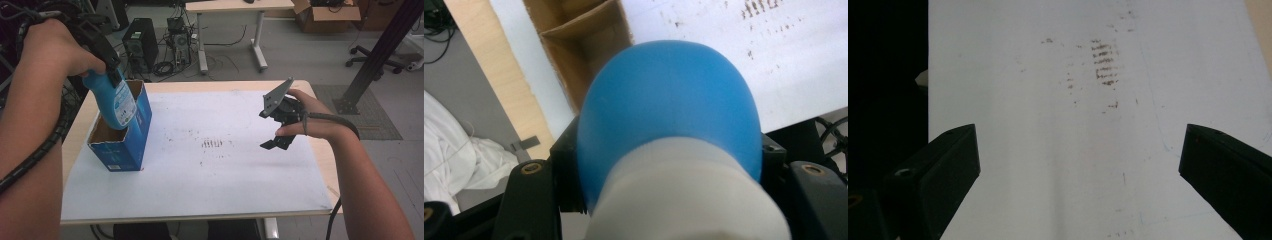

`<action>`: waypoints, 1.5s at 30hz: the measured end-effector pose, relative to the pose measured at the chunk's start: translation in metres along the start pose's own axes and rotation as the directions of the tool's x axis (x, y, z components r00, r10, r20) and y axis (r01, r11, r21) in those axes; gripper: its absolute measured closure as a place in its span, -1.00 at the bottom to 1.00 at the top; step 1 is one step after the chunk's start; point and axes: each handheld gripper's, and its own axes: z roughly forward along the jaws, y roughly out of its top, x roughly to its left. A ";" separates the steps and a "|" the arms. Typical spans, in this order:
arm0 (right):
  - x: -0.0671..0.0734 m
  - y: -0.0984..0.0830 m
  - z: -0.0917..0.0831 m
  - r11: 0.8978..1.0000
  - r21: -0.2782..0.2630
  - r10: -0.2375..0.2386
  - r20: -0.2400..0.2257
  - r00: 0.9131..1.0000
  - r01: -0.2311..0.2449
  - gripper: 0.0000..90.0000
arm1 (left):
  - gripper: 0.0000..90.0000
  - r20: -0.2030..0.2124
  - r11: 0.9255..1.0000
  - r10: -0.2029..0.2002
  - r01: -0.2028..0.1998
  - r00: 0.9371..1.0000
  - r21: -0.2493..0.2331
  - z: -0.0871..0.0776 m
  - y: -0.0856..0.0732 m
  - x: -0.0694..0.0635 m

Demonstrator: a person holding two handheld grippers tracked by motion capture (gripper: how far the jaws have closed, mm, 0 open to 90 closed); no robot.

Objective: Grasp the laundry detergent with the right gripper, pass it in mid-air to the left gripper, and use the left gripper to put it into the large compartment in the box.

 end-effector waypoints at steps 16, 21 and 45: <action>-0.004 0.005 -0.005 0.997 0.081 0.012 -0.035 0.999 -0.009 -0.93 | -0.16 0.000 0.991 -0.134 0.134 0.991 -0.015 0.013 0.002 0.030; -0.003 0.006 -0.005 0.997 0.079 0.010 -0.034 0.999 -0.007 -0.92 | -0.16 0.006 0.984 -0.178 0.178 0.984 -0.006 0.023 0.004 0.041; 0.000 0.003 0.001 0.995 0.098 0.025 -0.049 0.998 -0.020 -0.92 | -0.16 0.010 0.966 -0.254 0.254 0.967 0.048 0.091 0.004 0.057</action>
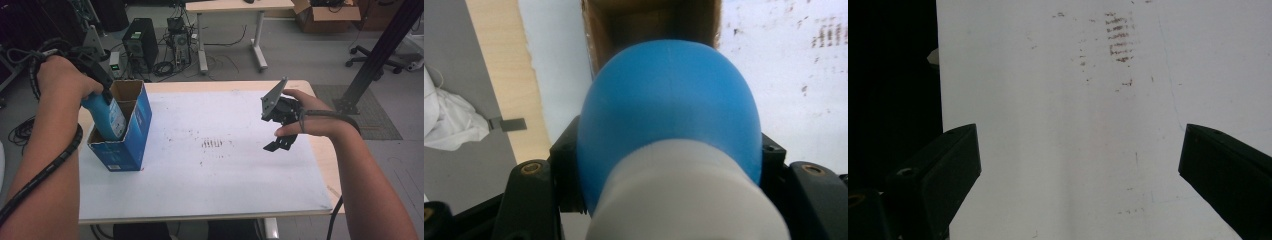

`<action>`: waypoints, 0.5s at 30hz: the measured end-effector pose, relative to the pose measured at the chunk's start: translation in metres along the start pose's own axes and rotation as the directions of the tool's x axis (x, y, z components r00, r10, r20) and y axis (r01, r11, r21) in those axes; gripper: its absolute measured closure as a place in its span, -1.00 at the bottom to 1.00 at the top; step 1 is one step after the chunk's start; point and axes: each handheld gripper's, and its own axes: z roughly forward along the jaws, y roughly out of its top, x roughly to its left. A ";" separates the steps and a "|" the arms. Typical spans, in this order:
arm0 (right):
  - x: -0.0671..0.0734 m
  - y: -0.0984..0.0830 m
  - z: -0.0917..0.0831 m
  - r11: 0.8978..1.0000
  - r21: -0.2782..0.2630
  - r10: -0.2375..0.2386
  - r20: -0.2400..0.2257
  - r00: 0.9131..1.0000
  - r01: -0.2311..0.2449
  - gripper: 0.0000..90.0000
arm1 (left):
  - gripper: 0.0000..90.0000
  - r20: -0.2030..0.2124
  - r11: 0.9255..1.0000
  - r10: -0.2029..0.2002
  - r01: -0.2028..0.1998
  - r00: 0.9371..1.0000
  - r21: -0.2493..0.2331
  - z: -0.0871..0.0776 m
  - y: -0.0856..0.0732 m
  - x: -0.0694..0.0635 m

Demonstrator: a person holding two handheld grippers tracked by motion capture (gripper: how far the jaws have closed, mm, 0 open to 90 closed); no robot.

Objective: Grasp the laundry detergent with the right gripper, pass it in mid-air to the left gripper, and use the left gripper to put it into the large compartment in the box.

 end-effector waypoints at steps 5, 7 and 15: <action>0.000 0.000 0.000 1.000 0.007 0.008 -0.010 1.000 -0.008 -0.92 | -0.16 0.015 1.000 -0.008 0.008 1.000 0.012 0.018 0.001 0.003; 0.000 0.000 0.001 1.000 0.009 0.007 -0.011 1.000 -0.007 -0.92 | -0.16 0.014 1.000 -0.006 0.006 1.000 0.009 0.024 0.001 0.003; 0.000 -0.001 0.003 1.000 -0.001 0.011 -0.007 1.000 -0.011 -0.92 | -0.16 0.021 1.000 0.001 -0.002 1.000 0.016 0.048 0.002 0.002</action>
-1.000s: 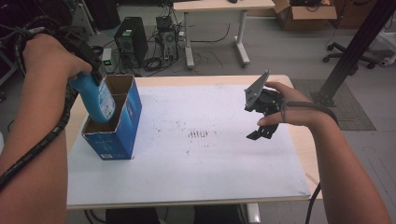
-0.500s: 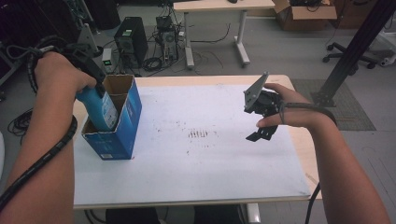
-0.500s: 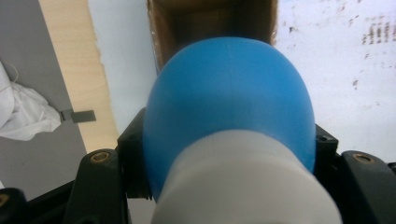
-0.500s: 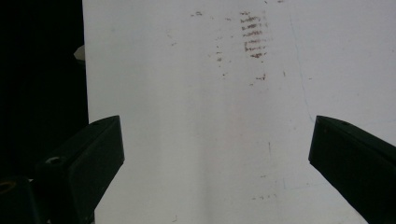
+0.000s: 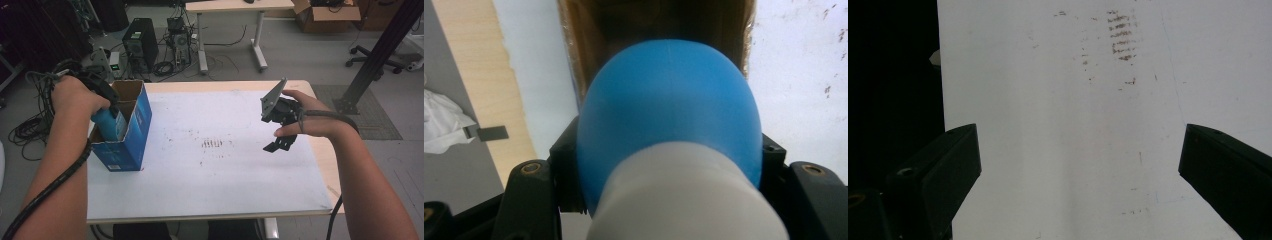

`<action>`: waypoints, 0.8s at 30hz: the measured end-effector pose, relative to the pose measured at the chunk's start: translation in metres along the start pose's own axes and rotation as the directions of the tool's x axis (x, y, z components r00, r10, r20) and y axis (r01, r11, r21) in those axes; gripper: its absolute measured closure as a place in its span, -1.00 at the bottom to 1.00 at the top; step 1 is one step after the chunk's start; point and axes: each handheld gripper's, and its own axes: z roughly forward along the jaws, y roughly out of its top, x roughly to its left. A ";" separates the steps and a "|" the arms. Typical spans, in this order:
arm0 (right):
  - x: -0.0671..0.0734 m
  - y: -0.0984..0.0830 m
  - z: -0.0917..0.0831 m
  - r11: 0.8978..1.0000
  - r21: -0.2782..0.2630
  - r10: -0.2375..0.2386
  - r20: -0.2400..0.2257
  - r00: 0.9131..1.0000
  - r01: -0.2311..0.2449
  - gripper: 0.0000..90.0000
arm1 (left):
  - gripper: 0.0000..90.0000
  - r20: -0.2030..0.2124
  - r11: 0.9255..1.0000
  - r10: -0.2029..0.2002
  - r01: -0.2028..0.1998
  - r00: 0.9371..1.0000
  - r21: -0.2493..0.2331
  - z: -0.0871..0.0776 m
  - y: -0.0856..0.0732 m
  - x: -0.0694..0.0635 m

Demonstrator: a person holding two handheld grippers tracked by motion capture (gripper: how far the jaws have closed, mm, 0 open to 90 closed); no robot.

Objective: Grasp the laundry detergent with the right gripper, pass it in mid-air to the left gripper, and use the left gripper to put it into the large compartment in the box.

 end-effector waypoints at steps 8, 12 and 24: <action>0.001 0.000 0.002 1.000 -0.003 -0.006 0.000 1.000 0.006 -0.92 | -0.16 -0.001 1.000 0.005 -0.005 1.000 0.018 0.021 0.001 0.000; 0.001 0.000 0.002 1.000 -0.006 -0.009 -0.002 1.000 0.009 -0.92 | -0.16 -0.002 1.000 0.004 -0.004 1.000 0.020 0.028 0.002 0.000; 0.002 -0.002 0.005 1.000 -0.013 -0.011 0.000 1.000 0.011 -0.92 | -0.16 -0.010 1.000 -0.006 0.007 1.000 0.028 0.046 0.002 0.000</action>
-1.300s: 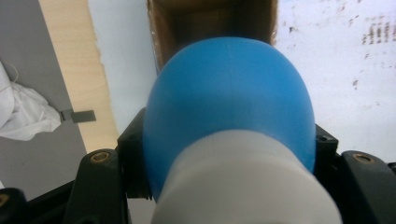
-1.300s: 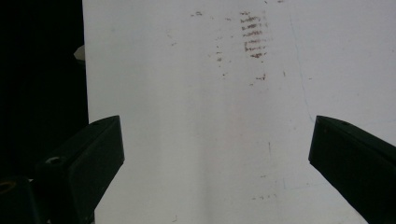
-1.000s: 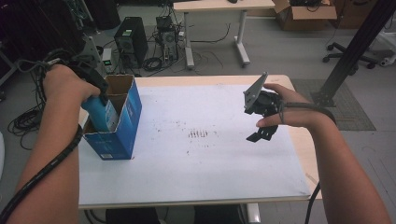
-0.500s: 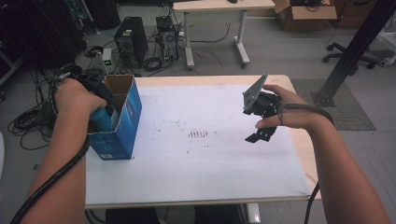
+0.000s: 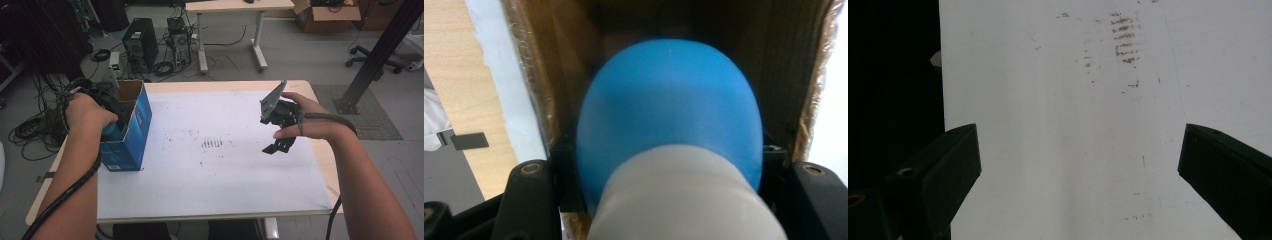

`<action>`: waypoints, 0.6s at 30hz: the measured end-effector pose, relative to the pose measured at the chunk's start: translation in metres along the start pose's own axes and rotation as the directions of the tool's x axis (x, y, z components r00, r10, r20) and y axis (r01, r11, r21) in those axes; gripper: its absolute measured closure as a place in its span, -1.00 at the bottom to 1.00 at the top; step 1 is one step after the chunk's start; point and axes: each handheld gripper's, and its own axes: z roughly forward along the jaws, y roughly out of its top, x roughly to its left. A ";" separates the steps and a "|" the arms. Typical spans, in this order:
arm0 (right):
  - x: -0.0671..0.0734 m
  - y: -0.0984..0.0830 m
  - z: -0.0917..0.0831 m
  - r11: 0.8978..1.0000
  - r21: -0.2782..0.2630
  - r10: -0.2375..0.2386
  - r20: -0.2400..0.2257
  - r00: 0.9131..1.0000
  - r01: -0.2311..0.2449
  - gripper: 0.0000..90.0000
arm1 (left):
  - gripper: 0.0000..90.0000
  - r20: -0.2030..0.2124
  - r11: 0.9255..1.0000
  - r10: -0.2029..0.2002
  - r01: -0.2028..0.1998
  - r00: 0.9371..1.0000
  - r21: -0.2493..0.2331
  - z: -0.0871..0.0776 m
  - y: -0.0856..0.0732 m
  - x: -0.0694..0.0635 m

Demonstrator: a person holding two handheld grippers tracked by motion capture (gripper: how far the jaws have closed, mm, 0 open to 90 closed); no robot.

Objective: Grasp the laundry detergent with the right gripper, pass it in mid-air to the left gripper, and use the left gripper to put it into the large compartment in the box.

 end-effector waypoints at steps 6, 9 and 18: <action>0.000 -0.002 0.000 1.000 -0.005 0.003 0.002 1.000 -0.003 -0.92 | -0.16 0.007 1.000 0.004 -0.004 1.000 0.000 0.007 0.001 -0.002; 0.001 -0.003 0.000 1.000 -0.007 0.003 0.001 1.000 -0.003 -0.92 | -0.16 0.009 1.000 0.003 -0.003 1.000 0.001 0.011 0.001 -0.002; 0.001 -0.005 0.002 1.000 -0.013 0.009 0.000 1.000 -0.009 -0.92 | -0.16 0.002 1.000 0.006 -0.006 1.000 -0.007 0.016 0.001 -0.003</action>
